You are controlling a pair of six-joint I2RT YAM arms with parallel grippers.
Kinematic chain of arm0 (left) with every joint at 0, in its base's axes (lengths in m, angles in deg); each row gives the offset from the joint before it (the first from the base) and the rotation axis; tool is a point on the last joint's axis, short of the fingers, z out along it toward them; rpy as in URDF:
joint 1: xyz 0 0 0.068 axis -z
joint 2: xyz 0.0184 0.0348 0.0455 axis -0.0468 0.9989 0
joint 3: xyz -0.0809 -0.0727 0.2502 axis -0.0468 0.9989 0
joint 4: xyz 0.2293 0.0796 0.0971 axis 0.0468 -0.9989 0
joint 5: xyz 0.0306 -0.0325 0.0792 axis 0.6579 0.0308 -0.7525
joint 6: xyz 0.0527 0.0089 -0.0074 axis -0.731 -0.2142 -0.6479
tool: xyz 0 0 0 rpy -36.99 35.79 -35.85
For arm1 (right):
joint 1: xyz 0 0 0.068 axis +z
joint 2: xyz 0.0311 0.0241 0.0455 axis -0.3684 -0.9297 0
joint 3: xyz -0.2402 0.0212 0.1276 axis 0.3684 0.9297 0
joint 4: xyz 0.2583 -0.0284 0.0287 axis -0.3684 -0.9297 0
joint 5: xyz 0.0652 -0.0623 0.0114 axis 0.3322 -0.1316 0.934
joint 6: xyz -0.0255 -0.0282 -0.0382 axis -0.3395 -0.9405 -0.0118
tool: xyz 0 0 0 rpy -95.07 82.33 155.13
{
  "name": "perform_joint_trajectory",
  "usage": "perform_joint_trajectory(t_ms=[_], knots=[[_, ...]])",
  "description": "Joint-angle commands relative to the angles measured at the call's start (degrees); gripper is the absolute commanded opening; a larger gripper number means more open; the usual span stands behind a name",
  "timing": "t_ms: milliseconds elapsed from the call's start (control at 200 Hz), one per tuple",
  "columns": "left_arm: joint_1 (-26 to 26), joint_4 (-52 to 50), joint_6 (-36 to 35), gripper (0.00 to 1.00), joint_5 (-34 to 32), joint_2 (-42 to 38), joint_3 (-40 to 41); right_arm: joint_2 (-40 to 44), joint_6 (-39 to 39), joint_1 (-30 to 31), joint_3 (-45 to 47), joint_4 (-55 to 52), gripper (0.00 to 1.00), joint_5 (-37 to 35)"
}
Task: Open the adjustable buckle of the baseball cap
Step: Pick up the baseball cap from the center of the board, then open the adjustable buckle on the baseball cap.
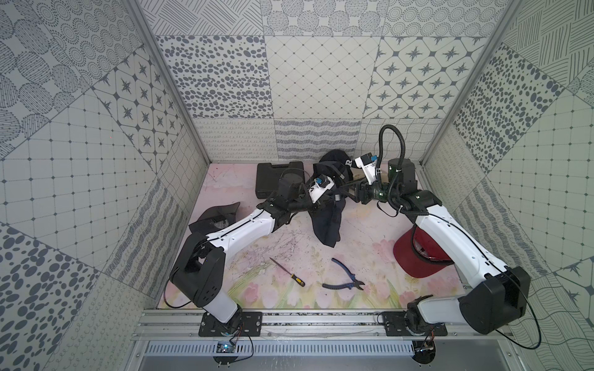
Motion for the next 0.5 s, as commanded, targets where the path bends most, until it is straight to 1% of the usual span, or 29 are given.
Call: perform_joint_trajectory(t_ms=[0,145,280,495], knots=[[0.4,-0.8,-2.3,0.0,3.3,-0.5,-0.9,-1.2,-0.4,-0.3,-2.3,-1.0,0.48,1.8],[0.5,-1.8,-2.9,0.0,3.7,-0.6,-1.4,-3.1,1.2,-0.3,-3.4,-1.5,0.46,3.4],[0.6,-2.3,-3.3,0.0,3.8,-0.7,-1.6,-4.5,1.5,-0.3,-3.9,-1.9,0.44,6.3],[0.8,-2.6,-3.4,0.0,3.6,-0.6,-1.9,-5.1,2.2,-0.2,-3.4,-1.9,0.37,8.3]])
